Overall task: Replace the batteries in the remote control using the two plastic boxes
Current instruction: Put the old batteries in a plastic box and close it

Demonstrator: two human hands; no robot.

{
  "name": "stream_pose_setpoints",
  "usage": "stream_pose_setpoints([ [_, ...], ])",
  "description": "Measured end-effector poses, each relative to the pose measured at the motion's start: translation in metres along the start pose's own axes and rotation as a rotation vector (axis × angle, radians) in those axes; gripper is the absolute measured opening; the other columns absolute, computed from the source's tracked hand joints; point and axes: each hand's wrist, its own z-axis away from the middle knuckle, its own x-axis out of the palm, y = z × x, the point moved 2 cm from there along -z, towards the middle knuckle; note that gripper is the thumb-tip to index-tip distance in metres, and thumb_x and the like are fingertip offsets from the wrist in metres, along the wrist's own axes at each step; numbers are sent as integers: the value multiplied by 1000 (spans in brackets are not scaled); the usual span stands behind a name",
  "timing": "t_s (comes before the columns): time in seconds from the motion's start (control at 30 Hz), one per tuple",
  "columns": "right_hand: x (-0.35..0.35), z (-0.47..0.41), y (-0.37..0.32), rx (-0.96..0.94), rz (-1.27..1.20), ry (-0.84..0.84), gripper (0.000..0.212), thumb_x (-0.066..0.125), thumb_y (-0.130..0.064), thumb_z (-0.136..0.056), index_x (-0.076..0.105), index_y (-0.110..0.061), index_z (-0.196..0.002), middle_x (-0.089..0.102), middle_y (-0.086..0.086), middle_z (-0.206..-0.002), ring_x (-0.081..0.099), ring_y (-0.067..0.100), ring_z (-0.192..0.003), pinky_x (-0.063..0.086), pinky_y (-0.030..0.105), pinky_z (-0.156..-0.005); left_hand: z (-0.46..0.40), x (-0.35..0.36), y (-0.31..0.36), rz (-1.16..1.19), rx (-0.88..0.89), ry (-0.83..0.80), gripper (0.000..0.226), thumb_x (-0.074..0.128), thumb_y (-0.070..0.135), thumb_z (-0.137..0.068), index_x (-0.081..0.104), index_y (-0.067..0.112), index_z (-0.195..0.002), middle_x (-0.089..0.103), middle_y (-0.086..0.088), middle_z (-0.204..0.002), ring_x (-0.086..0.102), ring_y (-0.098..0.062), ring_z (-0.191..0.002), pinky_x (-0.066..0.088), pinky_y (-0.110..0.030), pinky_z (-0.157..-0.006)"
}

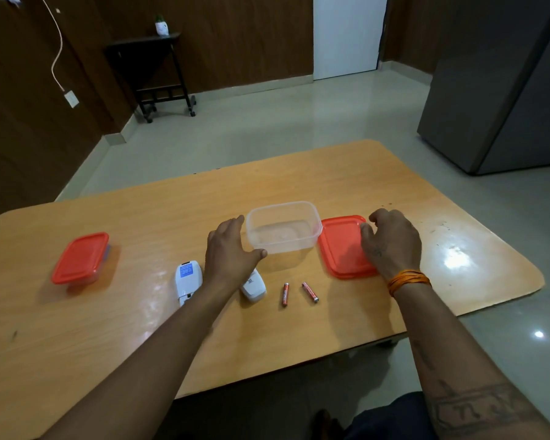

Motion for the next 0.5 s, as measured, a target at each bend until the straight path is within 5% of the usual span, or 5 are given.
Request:
stream_pose_setpoints([
  [0.1, -8, 11, -25, -77, -64, -61, 31, 65, -35, -96, 73, -11, -113, 72, 13, -105, 68, 35, -97, 58, 43, -81, 21, -1, 10, 53, 95, 67, 54, 84, 29, -82, 66, 24, -132, 66, 1, -126, 65, -21, -110, 54, -37, -93],
  [0.23, -12, 35, -60, -137, -154, -265, 23, 77, -40, -83, 77, -22, -97, 76, 1, -92, 70, 26, -90, 58, 37, -80, 49, 5, 27, 3, 121, -51, 14, 81, 33, -83, 76, 27, -95, 73, 12, -89, 68, -9, -84, 55, -29, -74],
  [0.5, -1, 60, -79, -147, 93, -674, 27, 85, -45, -73, 78, -20, -78, 75, 1, -82, 70, 24, -83, 62, 36, -74, 70, 29, 33, -315, 91, -128, 27, 67, 46, -91, 73, 20, -90, 63, 3, -82, 60, -17, -85, 46, -29, -67],
])
